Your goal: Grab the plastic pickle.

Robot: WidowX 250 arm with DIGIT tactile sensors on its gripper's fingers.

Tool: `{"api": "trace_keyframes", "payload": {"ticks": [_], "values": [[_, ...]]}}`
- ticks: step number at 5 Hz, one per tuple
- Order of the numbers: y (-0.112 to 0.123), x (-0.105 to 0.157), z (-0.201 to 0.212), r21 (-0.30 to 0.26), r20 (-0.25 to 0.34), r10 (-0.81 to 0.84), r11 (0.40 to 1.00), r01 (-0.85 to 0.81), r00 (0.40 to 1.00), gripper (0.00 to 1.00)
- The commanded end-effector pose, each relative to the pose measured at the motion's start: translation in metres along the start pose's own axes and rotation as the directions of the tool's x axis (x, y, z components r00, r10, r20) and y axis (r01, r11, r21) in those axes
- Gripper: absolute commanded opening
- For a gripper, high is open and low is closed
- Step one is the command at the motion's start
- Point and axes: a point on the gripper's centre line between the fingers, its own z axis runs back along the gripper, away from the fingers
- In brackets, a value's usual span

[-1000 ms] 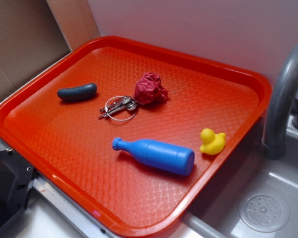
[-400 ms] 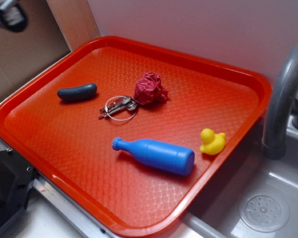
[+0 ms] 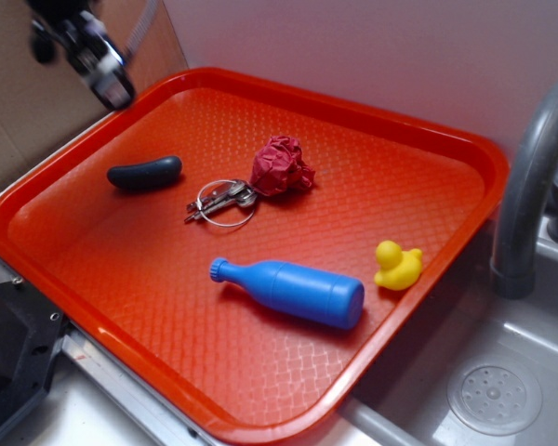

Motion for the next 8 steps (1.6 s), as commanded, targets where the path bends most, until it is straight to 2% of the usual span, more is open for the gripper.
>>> {"api": "trace_keyframes", "payload": {"ticks": [1, 2, 3, 4, 5, 8], "values": [[-0.018, -0.005, -0.069, 0.040, -0.145, -0.104, 0.993, 0.111, 0.984, 1.00], [-0.023, -0.007, -0.083, 0.018, -0.176, -0.114, 0.993, 0.119, 0.978, 1.00], [-0.027, -0.012, -0.096, 0.047, -0.233, -0.128, 0.989, 0.143, 0.964, 1.00], [-0.033, -0.021, -0.099, 0.042, -0.279, -0.137, 0.987, 0.154, 0.951, 1.00], [-0.030, -0.020, -0.100, 0.042, -0.279, -0.099, 0.992, 0.115, 0.955, 0.00], [-0.030, -0.019, -0.099, 0.067, -0.283, -0.101, 0.990, 0.124, 0.954, 0.00]]}}
